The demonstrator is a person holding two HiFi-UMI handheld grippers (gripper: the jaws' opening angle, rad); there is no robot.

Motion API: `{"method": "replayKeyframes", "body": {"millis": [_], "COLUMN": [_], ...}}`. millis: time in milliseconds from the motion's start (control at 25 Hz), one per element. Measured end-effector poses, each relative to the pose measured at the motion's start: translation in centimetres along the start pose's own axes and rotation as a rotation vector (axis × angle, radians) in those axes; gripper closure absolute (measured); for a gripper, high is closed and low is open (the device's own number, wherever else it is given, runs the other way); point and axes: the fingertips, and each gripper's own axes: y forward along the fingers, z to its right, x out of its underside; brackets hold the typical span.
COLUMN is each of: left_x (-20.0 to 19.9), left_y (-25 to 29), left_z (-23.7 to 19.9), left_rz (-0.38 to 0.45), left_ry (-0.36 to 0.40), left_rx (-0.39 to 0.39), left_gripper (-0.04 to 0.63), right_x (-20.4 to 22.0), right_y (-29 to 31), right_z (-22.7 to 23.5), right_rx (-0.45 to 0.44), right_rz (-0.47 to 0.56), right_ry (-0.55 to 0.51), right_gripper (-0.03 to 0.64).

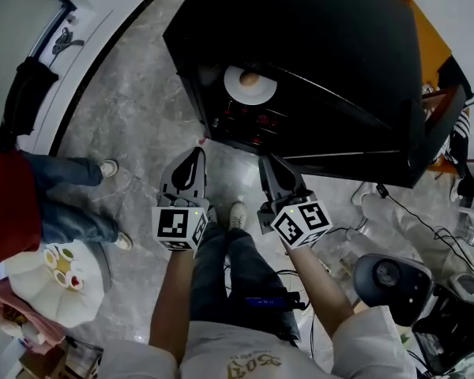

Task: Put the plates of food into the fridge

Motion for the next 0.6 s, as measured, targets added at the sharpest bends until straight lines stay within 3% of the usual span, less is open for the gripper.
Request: {"method": "replayKeyframes", "body": {"millis": [440,600], "left_x": [-5.7,-8.2], "left_y": [-4.8,-6.0], "left_z": [1.6,2.3], "left_rz": [0.025,0.046], "left_ry": [-0.012,-0.015], "left_rx": [0.049,0.060], "left_gripper": [0.589,0.589], "right_x": [-5.7,-9.0], "right_y": [-4.2,-5.7], "right_z": [-4.6,-5.7], "right_rx": [0.035,0.039], "right_rz": [0.035,0.106], "right_ry": [-0.138,-0.103], "right_gripper": [0.607,0.607]}}
